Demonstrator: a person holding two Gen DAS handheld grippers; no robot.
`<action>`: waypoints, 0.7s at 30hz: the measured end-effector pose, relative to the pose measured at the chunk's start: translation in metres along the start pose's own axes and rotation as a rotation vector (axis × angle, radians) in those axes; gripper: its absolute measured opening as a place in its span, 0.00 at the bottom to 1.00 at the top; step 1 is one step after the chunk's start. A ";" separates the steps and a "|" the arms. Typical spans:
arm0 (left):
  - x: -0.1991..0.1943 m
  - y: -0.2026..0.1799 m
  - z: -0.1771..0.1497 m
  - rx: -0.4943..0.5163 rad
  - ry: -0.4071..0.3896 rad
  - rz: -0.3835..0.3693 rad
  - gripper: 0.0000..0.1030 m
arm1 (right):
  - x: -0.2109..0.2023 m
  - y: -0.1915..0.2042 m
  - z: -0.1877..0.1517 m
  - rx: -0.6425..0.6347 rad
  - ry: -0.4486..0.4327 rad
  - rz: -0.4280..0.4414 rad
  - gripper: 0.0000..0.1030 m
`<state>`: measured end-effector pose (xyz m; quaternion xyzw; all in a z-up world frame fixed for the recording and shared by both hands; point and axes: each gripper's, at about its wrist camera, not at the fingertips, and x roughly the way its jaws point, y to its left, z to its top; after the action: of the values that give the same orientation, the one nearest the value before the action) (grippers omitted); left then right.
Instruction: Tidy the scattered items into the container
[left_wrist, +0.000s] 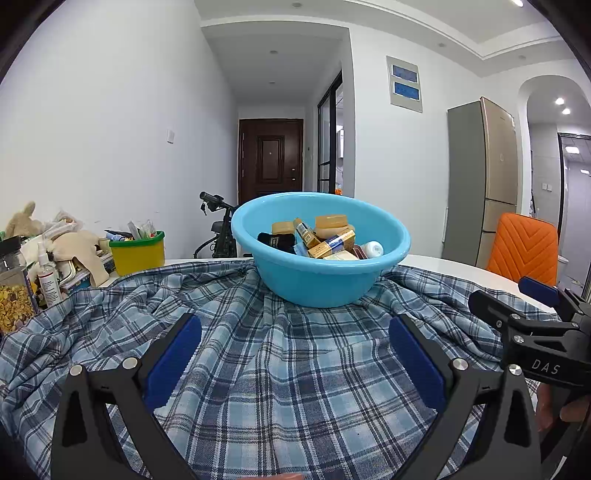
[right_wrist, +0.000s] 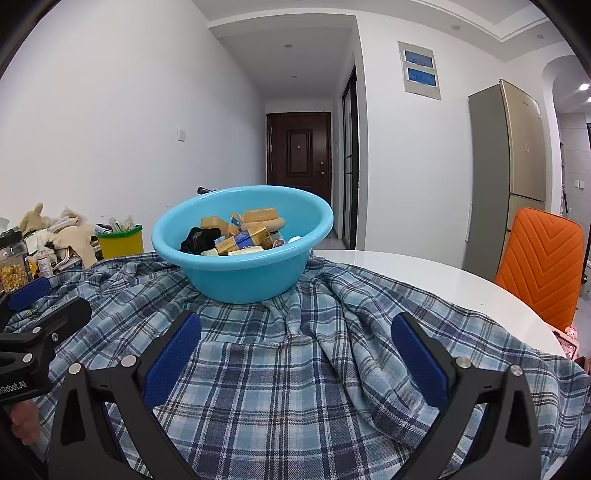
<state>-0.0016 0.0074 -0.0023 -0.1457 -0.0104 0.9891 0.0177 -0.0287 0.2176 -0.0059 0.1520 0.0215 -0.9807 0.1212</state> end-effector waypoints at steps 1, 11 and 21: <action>0.000 0.000 0.000 0.000 0.000 -0.001 1.00 | 0.000 0.000 0.000 0.000 0.001 0.000 1.00; 0.000 0.000 0.000 0.001 0.000 -0.001 1.00 | 0.001 -0.001 0.000 0.003 0.008 -0.004 1.00; 0.000 0.000 0.000 0.002 -0.001 0.002 1.00 | 0.000 0.000 0.000 0.006 0.006 -0.008 1.00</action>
<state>-0.0014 0.0074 -0.0021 -0.1453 -0.0093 0.9892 0.0170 -0.0288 0.2179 -0.0062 0.1551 0.0196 -0.9808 0.1169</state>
